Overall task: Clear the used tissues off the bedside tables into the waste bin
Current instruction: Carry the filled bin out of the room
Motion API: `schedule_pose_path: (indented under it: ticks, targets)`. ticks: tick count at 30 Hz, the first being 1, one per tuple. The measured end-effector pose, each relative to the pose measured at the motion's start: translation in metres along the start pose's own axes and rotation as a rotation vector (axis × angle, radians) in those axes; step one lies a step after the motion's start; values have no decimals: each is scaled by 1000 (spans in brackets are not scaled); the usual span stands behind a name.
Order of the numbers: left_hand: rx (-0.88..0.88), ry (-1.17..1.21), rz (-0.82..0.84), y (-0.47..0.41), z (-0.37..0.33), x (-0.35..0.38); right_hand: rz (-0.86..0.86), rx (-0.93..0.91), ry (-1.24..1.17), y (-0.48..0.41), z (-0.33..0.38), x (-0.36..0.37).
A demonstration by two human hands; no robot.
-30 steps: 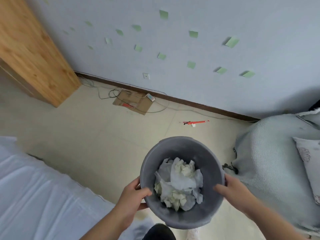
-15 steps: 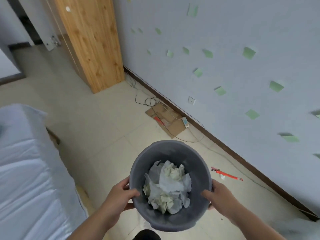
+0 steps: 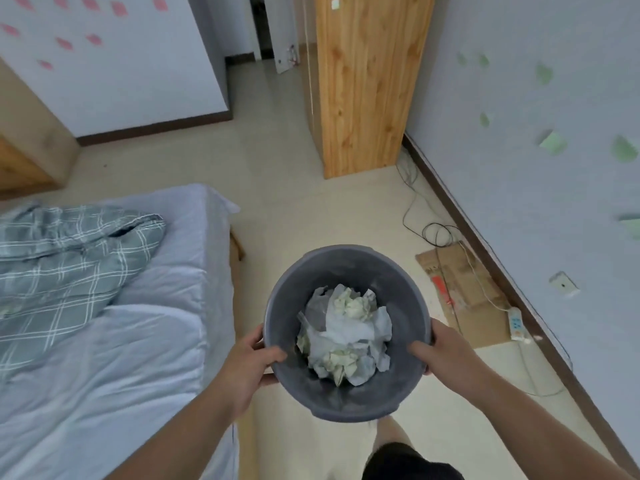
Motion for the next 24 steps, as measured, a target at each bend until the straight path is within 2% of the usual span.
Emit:
schedule_pose_path:
  ticks: [6,13,20,24]
  targets:
    - [-50,37,-164,-72,-72,14,208,-60,34,-152,61,12]
    - [-24,183,-265,-156,-163,19,268,-208,120,-287,193,5]
    - [-70,266,-328,-291,-206,-14,324,-193,156,-411,270,74]
    - [-121,238,-297,-372,-244,-46,338,-166,185,-482,334,111]
Point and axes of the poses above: each hand's wrist, its own y-axis away from the middle knuckle, its own x-axis out of the palm, z = x × y, the point moved 2 cm from there along -y, towards the middle knuckle, and after that the axes turned 12 degrees about -z, right-handed, at the moved point
